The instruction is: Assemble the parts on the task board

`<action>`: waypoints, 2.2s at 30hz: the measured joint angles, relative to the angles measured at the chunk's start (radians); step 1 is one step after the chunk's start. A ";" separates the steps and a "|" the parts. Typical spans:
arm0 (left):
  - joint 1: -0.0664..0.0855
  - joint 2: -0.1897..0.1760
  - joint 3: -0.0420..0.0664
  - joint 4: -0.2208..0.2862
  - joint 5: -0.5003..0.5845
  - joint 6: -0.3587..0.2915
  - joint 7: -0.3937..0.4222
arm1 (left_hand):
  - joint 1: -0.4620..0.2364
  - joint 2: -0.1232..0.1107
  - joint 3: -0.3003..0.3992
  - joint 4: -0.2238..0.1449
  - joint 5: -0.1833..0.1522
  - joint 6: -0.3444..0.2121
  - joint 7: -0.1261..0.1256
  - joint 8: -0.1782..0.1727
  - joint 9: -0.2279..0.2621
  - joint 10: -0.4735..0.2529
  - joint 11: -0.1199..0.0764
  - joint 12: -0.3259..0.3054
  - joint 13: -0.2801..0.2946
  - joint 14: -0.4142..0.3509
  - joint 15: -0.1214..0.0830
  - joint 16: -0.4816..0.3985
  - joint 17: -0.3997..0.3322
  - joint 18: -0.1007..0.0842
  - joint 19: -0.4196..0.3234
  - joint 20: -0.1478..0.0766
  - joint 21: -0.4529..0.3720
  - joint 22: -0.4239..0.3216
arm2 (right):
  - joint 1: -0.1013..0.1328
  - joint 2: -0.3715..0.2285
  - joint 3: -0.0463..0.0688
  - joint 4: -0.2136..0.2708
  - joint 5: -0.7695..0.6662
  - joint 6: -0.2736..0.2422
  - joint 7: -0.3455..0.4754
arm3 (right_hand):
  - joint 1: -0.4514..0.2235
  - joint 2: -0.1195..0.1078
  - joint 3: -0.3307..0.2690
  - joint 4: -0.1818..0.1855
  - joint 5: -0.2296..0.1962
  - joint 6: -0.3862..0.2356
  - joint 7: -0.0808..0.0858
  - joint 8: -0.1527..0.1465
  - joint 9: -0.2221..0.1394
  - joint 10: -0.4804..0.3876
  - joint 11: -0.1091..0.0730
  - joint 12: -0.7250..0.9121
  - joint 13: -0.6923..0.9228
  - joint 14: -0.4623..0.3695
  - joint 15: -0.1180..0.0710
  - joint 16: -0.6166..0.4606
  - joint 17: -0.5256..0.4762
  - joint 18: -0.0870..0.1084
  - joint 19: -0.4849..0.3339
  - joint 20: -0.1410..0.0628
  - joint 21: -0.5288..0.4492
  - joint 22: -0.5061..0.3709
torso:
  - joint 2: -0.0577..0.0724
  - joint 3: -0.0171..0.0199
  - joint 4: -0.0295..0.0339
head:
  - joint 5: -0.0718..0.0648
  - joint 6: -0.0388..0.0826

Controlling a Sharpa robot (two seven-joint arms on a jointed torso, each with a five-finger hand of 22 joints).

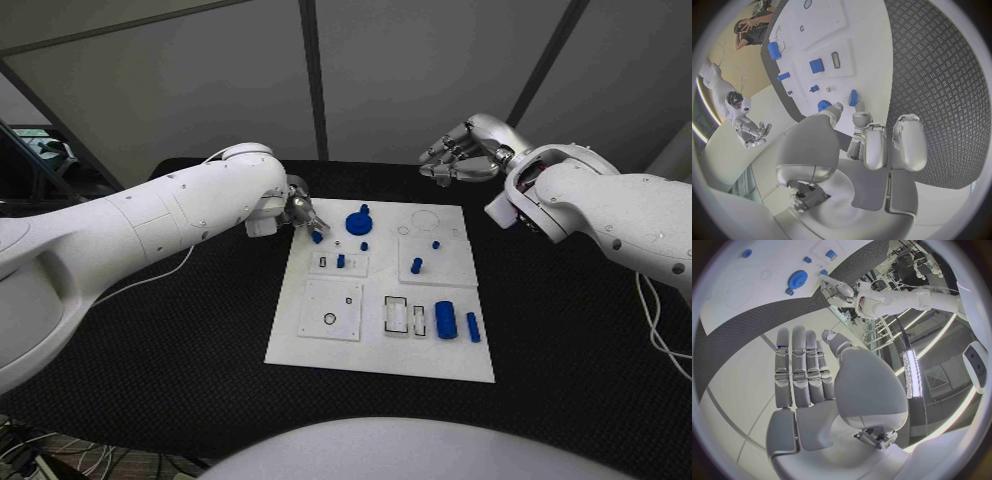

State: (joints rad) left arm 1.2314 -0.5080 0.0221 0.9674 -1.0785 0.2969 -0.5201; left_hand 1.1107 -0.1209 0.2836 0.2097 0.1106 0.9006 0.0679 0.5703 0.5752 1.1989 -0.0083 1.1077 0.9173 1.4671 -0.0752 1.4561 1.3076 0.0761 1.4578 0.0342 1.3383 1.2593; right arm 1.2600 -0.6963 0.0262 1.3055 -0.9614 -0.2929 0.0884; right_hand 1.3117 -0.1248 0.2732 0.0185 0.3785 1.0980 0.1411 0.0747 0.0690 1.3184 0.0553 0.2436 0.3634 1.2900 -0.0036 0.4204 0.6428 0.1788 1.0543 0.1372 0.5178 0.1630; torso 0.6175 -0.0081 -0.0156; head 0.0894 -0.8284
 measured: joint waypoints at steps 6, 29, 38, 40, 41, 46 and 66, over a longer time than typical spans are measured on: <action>0.000 0.000 0.000 0.000 0.000 0.010 -0.002 | 0.000 0.000 -0.009 -0.007 0.000 0.000 0.000 -0.004 -0.003 0.000 0.000 0.000 -0.002 0.000 0.000 0.000 0.000 0.000 0.000 0.000 0.000 0.000 | 0.000 0.001 0.000 0.000 0.000 0.001 0.000 | 0.000 0.000 0.000 0.000 0.000 0.000 0.000 0.000 0.000 0.000 0.000 0.000 0.000 0.000 0.000 0.000 0.000 0.000 0.000 0.000 0.000 0.000 | 0.000 0.0000 0.0000 | 0.001 -0.001; 0.000 0.000 0.000 0.000 0.009 0.033 -0.004 | 0.081 0.025 -0.014 -0.054 0.000 0.011 -0.004 -0.017 -0.014 -0.003 0.003 0.000 -0.005 0.000 0.000 0.000 0.000 0.000 0.000 0.000 0.000 0.000 | 0.000 0.004 0.000 -0.006 0.000 0.008 -0.001 | 0.000 0.000 0.003 0.003 0.000 0.000 0.000 0.000 0.000 0.000 0.000 0.000 0.000 0.000 0.000 0.000 -0.001 0.000 0.000 0.000 -0.004 -0.001 | 0.000 0.0001 -0.0001 | 0.000 -0.004; 0.000 -0.001 0.000 0.002 0.040 0.035 -0.004 | 0.140 0.054 0.032 -0.102 0.000 0.014 -0.007 -0.021 -0.021 -0.007 0.000 0.000 -0.005 0.000 0.000 0.000 0.000 0.000 0.000 0.000 0.000 0.003 | 0.000 0.005 0.000 -0.015 0.000 0.009 -0.001 | 0.000 0.000 0.003 0.003 0.000 -0.002 -0.002 0.000 0.000 0.000 0.000 0.000 0.001 0.000 0.000 0.000 -0.001 0.000 0.000 0.000 -0.004 -0.001 | 0.000 -0.0002 -0.0001 | 0.001 -0.007; 0.000 -0.003 0.000 0.003 0.051 0.038 -0.004 | 0.153 0.058 0.054 -0.113 -0.001 0.014 -0.007 -0.024 -0.023 -0.011 -0.004 -0.006 -0.008 0.000 0.000 0.000 0.000 0.000 0.000 0.000 0.000 0.003 | 0.000 0.006 0.000 -0.016 0.000 0.009 -0.001 | 0.000 0.000 0.003 0.003 0.000 -0.003 -0.003 0.000 0.000 0.000 0.000 0.000 0.001 0.000 0.000 0.000 -0.001 0.000 0.000 0.000 -0.004 -0.001 | 0.000 -0.0002 -0.0001 | 0.001 -0.007; 0.000 -0.003 0.000 0.004 0.055 0.040 -0.004 | 0.159 0.059 0.067 -0.118 -0.001 0.014 -0.007 -0.025 -0.025 -0.012 -0.005 -0.009 -0.010 0.000 0.000 0.000 0.000 0.000 0.000 0.000 0.000 0.003 | 0.000 0.006 0.000 -0.016 0.000 0.010 -0.001 | 0.000 0.000 0.003 0.003 0.000 -0.003 -0.003 0.000 0.000 0.000 0.000 0.000 0.001 0.000 0.000 0.000 -0.001 0.000 0.000 0.000 -0.004 -0.001 | 0.000 -0.0002 -0.0001 | 0.001 -0.007; -0.001 -0.009 0.000 0.012 0.087 0.050 -0.004 | 0.172 0.071 0.126 -0.129 -0.002 0.014 -0.007 -0.033 -0.025 -0.016 -0.002 -0.017 -0.014 0.000 0.000 0.000 0.000 0.000 0.000 0.000 0.000 0.003 | 0.000 0.007 0.000 -0.018 0.000 0.010 -0.001 | 0.000 0.000 0.003 0.003 0.000 -0.003 -0.003 0.000 0.000 0.000 0.000 0.000 0.001 0.000 0.000 0.000 -0.001 0.000 0.000 0.000 -0.004 -0.001 | 0.000 -0.0002 -0.0001 | 0.001 -0.009; 0.000 -0.157 0.000 0.211 0.203 -0.039 0.001 | 0.155 0.055 0.183 -0.099 0.001 -0.002 -0.005 0.007 0.010 0.013 -0.009 -0.011 0.000 0.000 0.000 0.000 0.000 0.000 0.000 0.000 -0.004 0.002 | 0.000 0.005 0.000 -0.026 0.000 0.011 -0.002 | 0.000 0.000 0.003 0.003 0.000 -0.003 -0.003 0.000 0.000 0.000 0.000 0.000 0.002 0.000 0.000 0.000 -0.002 0.000 0.000 0.000 -0.004 0.000 | -0.003 0.0034 0.0037 | 0.002 -0.011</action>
State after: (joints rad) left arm 1.2314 -0.6650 0.0221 1.1788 -0.8759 0.2575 -0.5192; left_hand 1.2654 -0.0654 0.4669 0.1105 0.1115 0.8985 0.0626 0.5775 0.5856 1.2124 -0.0177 1.0962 0.9170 1.4672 -0.0750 1.4561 1.3076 0.0760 1.4577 0.0341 1.3343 1.2617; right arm 1.2595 -0.6916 0.0262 1.2791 -0.9615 -0.2815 0.0865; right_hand 1.3118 -0.1248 0.2763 0.0212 0.3784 1.0947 0.1378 0.0747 0.0690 1.3184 0.0553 0.2435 0.3652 1.2900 -0.0036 0.4204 0.6407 0.1788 1.0543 0.1372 0.5140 0.1626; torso 0.6149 -0.0048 -0.0119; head 0.0915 -0.8391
